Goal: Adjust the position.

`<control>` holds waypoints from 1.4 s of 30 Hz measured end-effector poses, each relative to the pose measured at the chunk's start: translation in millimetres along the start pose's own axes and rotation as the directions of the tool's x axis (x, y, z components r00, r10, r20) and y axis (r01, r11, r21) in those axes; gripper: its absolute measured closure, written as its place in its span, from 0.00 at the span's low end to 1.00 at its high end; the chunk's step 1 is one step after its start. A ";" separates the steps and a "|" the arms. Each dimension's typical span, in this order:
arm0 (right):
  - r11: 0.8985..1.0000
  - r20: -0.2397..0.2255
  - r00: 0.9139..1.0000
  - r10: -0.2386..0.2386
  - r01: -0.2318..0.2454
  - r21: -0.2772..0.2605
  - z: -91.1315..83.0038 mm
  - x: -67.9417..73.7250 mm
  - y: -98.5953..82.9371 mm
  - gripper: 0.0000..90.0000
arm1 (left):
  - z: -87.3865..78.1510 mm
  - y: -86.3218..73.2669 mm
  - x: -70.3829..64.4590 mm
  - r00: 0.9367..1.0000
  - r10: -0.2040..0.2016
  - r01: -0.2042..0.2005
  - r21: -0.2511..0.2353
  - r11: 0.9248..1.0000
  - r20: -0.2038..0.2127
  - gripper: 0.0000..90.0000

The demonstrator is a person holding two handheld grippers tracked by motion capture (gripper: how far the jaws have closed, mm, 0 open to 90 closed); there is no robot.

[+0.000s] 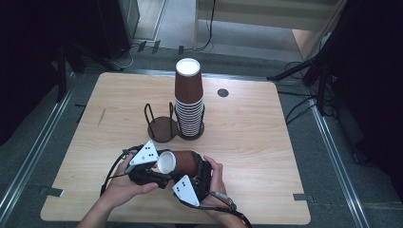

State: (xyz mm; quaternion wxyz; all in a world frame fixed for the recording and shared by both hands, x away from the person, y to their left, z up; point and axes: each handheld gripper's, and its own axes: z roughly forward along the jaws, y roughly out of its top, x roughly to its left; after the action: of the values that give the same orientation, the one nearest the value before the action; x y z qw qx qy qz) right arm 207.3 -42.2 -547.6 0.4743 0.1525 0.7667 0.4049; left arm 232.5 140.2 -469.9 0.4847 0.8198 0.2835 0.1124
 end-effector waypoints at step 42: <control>0.979 0.057 0.981 0.186 -0.180 -0.091 -24.6 -42.4 20.4 0.02 | -25.0 -7.1 21.9 0.972 -0.163 0.107 -0.297 0.949 -0.168 0.26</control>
State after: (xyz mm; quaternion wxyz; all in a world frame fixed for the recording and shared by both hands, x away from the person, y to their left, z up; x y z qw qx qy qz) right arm 204.6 -67.3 -500.9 0.4656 0.2150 0.7157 0.4740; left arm 236.3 173.6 -465.3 0.5754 0.7050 0.3649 0.1965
